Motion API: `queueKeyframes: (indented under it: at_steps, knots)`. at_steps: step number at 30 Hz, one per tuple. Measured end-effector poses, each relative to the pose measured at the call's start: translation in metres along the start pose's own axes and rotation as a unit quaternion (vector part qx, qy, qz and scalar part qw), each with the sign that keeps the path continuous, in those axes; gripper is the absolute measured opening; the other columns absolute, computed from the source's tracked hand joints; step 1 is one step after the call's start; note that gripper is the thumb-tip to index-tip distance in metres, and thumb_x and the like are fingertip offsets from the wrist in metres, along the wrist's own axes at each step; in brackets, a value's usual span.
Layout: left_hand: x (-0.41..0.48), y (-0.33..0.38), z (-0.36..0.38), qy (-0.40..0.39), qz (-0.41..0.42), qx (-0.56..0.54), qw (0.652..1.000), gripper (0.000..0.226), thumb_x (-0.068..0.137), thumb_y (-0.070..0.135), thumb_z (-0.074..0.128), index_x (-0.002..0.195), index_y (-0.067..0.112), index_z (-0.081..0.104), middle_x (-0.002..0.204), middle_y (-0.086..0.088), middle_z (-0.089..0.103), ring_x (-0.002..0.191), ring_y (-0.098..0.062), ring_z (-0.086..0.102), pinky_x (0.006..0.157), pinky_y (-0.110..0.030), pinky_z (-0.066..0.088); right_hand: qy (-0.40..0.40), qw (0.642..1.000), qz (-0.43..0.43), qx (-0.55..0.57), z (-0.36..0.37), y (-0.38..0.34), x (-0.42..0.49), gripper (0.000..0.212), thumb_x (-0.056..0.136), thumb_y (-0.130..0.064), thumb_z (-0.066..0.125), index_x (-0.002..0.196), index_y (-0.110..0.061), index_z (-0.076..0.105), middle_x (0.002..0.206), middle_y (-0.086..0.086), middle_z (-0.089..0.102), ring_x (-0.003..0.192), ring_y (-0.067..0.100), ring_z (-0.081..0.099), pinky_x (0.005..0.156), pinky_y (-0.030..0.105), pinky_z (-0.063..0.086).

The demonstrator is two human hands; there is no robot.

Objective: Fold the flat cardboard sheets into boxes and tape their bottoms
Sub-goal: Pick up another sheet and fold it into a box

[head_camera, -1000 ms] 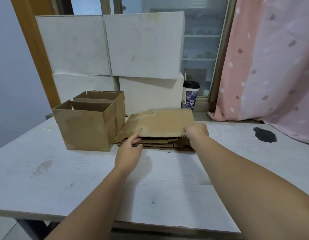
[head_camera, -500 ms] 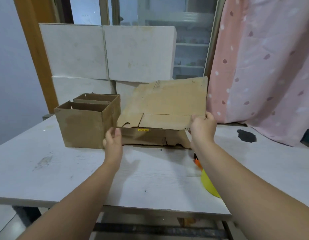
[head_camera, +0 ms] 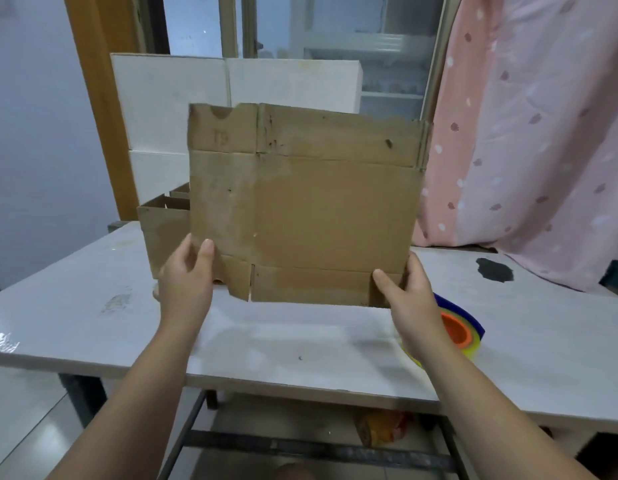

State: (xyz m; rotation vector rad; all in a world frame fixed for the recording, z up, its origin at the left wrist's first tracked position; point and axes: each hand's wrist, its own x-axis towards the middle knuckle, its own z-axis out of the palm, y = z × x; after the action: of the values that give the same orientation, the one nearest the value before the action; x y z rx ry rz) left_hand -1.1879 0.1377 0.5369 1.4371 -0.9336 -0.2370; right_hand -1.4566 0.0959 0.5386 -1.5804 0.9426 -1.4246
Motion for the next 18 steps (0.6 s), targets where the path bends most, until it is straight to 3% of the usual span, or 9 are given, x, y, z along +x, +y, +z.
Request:
queueKeyframes:
  at_steps: [3, 5, 7, 10, 12, 13, 15, 18]
  knots:
    - [-0.017, 0.012, 0.001, -0.064, 0.026, -0.103, 0.992, 0.066, 0.092, 0.063, 0.031, 0.149, 0.034, 0.017, 0.134, 0.031, 0.044, 0.119, 0.012, 0.04, 0.103, -0.032, 0.034, -0.061, 0.997, -0.015, -0.051, 0.005, 0.002, -0.006, 0.04, 0.091, -0.018, 0.063, 0.11, -0.05, 0.047, 0.105, -0.032, 0.063, 0.099, -0.016, 0.056, 0.077, 0.004, 0.045]
    - [-0.026, 0.018, 0.002, -0.159, 0.023, -0.189, 0.969, 0.097, 0.067, 0.088, 0.037, 0.148, 0.039, 0.017, 0.143, 0.018, 0.042, 0.129, -0.005, 0.042, 0.102, -0.042, 0.04, -0.09, 0.994, -0.029, -0.052, 0.006, 0.001, -0.01, 0.055, 0.09, -0.015, 0.065, 0.116, -0.056, 0.041, 0.11, -0.039, 0.058, 0.104, -0.017, 0.053, 0.076, 0.002, 0.044]
    - [-0.034, 0.021, -0.002, -0.257, 0.005, -0.264, 0.93, 0.116, 0.049, 0.091, 0.052, 0.145, 0.032, 0.028, 0.134, 0.007, 0.055, 0.12, -0.017, 0.055, 0.086, -0.039, 0.053, -0.107, 0.993, -0.031, -0.034, 0.001, 0.003, -0.012, 0.061, 0.088, -0.015, 0.067, 0.12, -0.058, 0.038, 0.115, -0.04, 0.054, 0.107, -0.016, 0.052, 0.077, 0.004, 0.045]
    - [-0.034, 0.023, -0.009, -0.318, 0.03, -0.285, 0.904, 0.091, 0.063, 0.062, 0.075, 0.138, 0.027, 0.039, 0.123, 0.001, 0.062, 0.109, -0.019, 0.062, 0.075, -0.029, 0.055, -0.063, 0.997, -0.009, 0.036, -0.008, 0.008, -0.016, 0.033, 0.081, -0.033, 0.07, 0.109, -0.036, 0.052, 0.122, -0.015, 0.059, 0.111, 0.001, 0.056, 0.089, 0.023, 0.049]
    - [-0.034, 0.019, -0.012, -0.337, 0.002, -0.319, 0.886, 0.08, 0.069, 0.033, 0.072, 0.14, 0.035, 0.036, 0.127, -0.004, 0.06, 0.111, -0.025, 0.061, 0.076, -0.032, 0.055, -0.048, 0.998, -0.008, 0.036, -0.012, 0.009, -0.017, 0.026, 0.084, -0.041, 0.067, 0.088, -0.02, 0.052, 0.112, -0.006, 0.06, 0.11, 0.007, 0.053, 0.092, 0.034, 0.042]
    - [-0.034, 0.014, -0.013, -0.349, -0.013, -0.332, 0.876, 0.079, 0.068, 0.023, 0.069, 0.139, 0.036, 0.036, 0.126, -0.005, 0.061, 0.109, -0.026, 0.062, 0.075, -0.034, 0.055, -0.046, 0.998, -0.013, 0.028, -0.013, 0.008, -0.018, 0.029, 0.085, -0.042, 0.065, 0.083, -0.017, 0.049, 0.103, -0.007, 0.06, 0.105, 0.006, 0.051, 0.089, 0.032, 0.041]
    - [-0.038, 0.006, -0.013, -0.361, -0.048, -0.332, 0.87, 0.08, 0.065, 0.006, 0.062, 0.138, 0.025, 0.037, 0.115, -0.006, 0.066, 0.1, -0.027, 0.065, 0.072, -0.035, 0.056, -0.029, 0.999, -0.019, 0.036, -0.013, 0.003, -0.016, 0.029, 0.083, -0.045, 0.064, 0.086, -0.019, 0.05, 0.098, -0.012, 0.058, 0.1, 0.002, 0.054, 0.086, 0.027, 0.043]
    - [-0.042, -0.008, -0.019, -0.36, -0.077, -0.289, 0.884, 0.076, 0.061, 0.0, 0.055, 0.134, 0.011, 0.039, 0.104, -0.01, 0.068, 0.092, -0.026, 0.067, 0.069, -0.033, 0.056, -0.02, 0.999, -0.03, 0.023, -0.016, -0.006, -0.008, 0.041, 0.078, -0.059, 0.061, 0.113, -0.044, 0.047, 0.13, -0.019, 0.049, 0.12, 0.001, 0.051, 0.099, 0.03, 0.044]
